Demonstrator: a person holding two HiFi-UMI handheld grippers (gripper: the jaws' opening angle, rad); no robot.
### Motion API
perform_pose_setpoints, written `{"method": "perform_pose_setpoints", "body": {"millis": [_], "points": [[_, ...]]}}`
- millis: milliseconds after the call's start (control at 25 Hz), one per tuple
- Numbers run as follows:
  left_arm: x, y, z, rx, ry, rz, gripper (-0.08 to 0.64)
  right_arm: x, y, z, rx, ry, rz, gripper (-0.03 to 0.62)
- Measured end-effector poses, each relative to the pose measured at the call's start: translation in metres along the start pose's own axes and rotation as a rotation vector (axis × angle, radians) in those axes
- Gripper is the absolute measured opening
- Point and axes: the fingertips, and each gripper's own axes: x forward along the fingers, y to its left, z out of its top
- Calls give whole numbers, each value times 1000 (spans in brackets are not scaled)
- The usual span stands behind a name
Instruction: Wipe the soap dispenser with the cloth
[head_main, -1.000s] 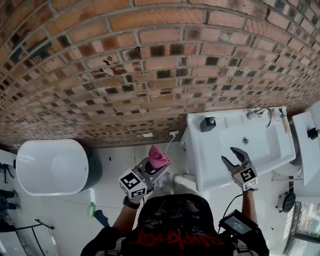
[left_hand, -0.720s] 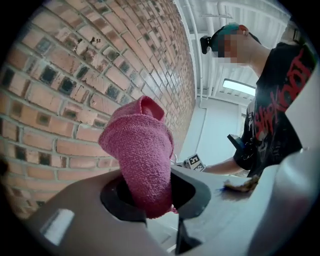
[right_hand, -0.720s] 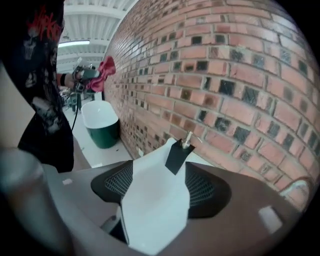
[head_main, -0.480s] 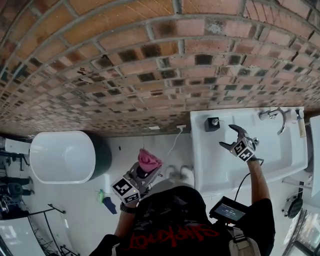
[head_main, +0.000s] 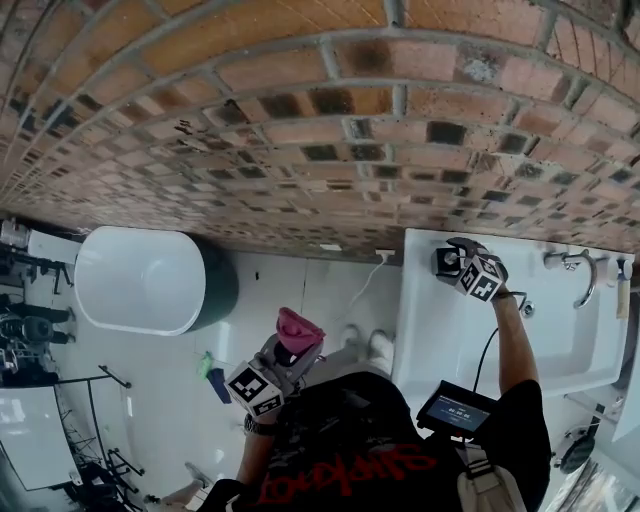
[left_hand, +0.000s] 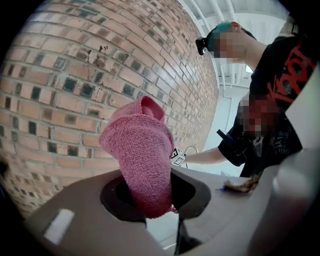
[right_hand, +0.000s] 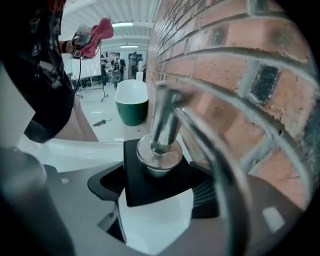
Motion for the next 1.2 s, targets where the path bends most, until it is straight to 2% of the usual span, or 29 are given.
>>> {"method": "perform_pose_setpoints", "body": {"millis": [80, 200, 400, 480, 600, 720, 880, 960, 1040, 1200], "points": [[-3, 3, 2, -1, -2, 15, 95, -4, 3, 7, 46, -50, -21, 358], [1, 7, 4, -5, 1, 3, 95, -13, 8, 1, 145, -89, -106, 344], [23, 3, 3, 20, 17, -96, 95, -31, 36, -9, 357, -160, -196, 337], [30, 1, 3, 26, 21, -145, 95, -46, 52, -1, 469, -249, -190, 336], [38, -3, 6, 42, 21, -225, 95, -96, 71, 37, 605, -475, -144, 325], [45, -18, 12, 68, 28, -374, 95, -165, 96, 91, 638, -693, -73, 318], [51, -63, 27, 128, 100, -645, 95, -239, 138, 163, 533, -838, -3, 315], [51, -88, 40, 154, 130, -769, 95, -263, 158, 193, 465, -857, -3, 314], [46, -114, 56, 189, 134, -892, 95, -278, 177, 218, 416, -835, -15, 314], [26, -159, 80, 306, 98, -1110, 95, -289, 206, 254, 467, -779, -61, 314]]}}
